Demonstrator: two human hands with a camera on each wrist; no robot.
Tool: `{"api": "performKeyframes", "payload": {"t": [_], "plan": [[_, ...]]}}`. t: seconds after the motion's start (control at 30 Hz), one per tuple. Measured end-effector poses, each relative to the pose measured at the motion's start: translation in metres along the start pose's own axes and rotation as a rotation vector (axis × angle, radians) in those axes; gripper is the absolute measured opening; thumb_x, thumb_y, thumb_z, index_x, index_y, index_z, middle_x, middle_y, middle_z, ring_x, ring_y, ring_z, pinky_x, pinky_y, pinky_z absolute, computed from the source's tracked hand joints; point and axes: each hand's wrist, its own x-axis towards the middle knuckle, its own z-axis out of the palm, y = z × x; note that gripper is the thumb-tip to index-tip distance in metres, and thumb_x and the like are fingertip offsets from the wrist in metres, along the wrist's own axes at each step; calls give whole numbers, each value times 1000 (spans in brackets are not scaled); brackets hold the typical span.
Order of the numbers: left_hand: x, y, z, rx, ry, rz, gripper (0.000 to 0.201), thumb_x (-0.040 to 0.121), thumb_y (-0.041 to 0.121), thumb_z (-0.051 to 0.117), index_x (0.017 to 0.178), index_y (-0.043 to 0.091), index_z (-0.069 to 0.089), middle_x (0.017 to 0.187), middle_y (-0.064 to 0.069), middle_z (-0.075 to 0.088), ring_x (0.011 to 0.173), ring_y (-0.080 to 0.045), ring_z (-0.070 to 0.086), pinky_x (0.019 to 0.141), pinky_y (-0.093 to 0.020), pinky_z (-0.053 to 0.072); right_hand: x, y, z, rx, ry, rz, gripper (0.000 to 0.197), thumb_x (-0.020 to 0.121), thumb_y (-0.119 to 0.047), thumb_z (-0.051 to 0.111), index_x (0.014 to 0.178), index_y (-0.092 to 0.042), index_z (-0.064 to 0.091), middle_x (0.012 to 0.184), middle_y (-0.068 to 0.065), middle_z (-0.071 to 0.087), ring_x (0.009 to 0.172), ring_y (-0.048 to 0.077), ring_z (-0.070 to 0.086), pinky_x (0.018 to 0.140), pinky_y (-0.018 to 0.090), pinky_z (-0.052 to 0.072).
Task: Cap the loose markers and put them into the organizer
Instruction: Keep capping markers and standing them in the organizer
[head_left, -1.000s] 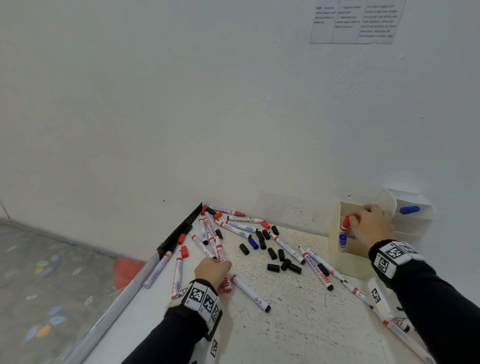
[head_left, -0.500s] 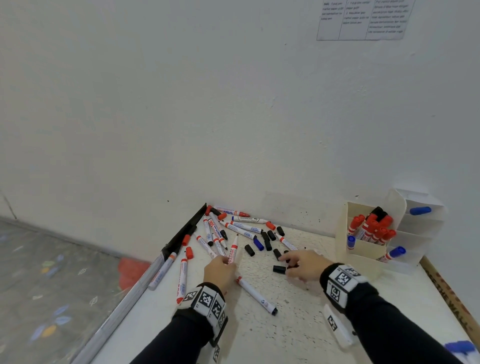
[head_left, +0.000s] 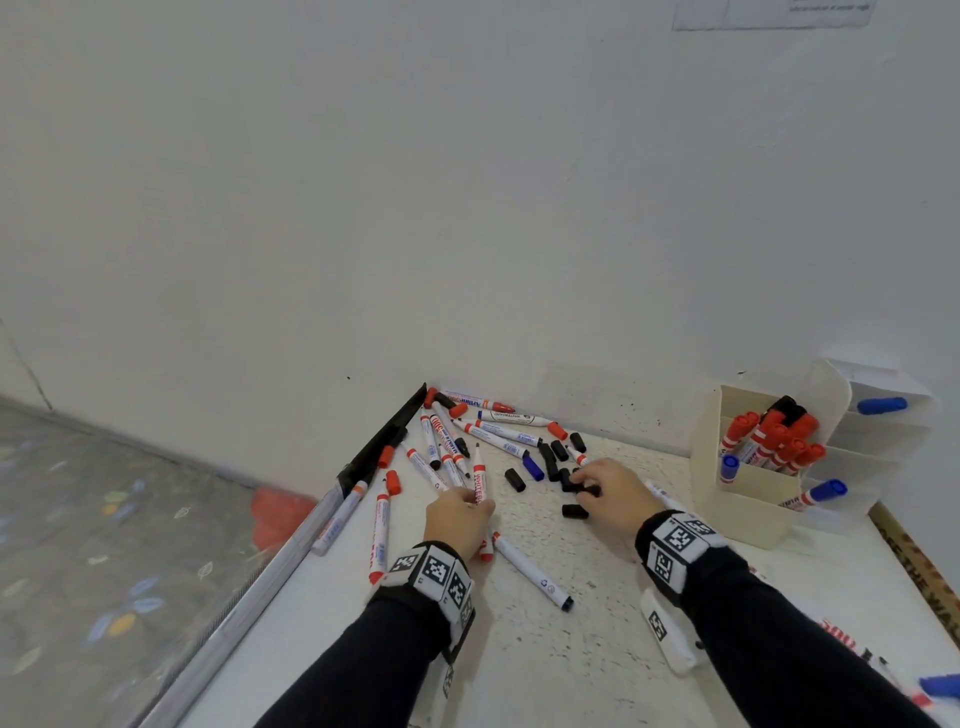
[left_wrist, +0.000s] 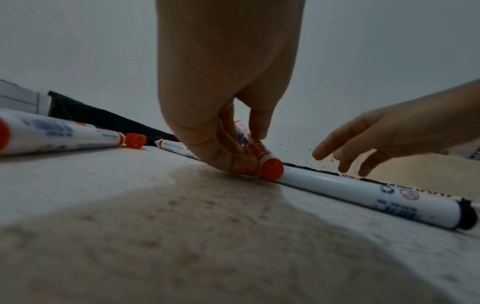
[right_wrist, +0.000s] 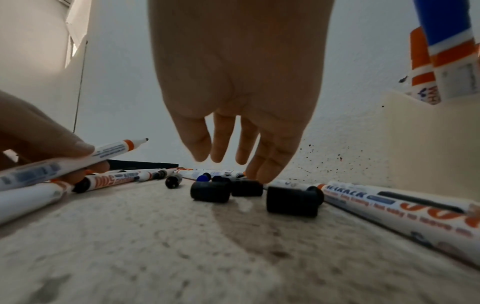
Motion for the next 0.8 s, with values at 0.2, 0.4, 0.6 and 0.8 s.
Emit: {"api": "performKeyframes", "payload": {"t": [0.2,0.4,0.6,0.8], "plan": [[3,-2,6,-7,-19,-1,39,94,29,49,129,12,50,119,-4,59,72,-4,56,63,-13,48,37,-3,-8,31,61,78,34,92,-17,50,125,-17,56,138,6,47,128,24,41,111,37,30],[-1,1,14,57,-30,10,36,94,29,48,126,13,51,115,-6,59,90,-21,62,80,-36,56,76,-5,1,-138,-61,58,43,97,-31,40,138,-21,42,148,6,35,134,26,33,113,39,24],[2,-1,16,67,-38,13,36,93,30,49,125,15,53,113,-4,59,93,-20,61,84,-35,55,102,-15,5,-280,-132,64,46,99,-40,25,142,-26,34,150,4,31,135,24,32,111,35,24],[2,1,19,125,-32,25,32,94,30,48,122,15,54,97,2,52,89,-15,56,83,-28,50,110,-19,2,-411,-144,99,47,100,-42,19,140,-25,38,146,2,40,129,22,42,104,31,32]]}}
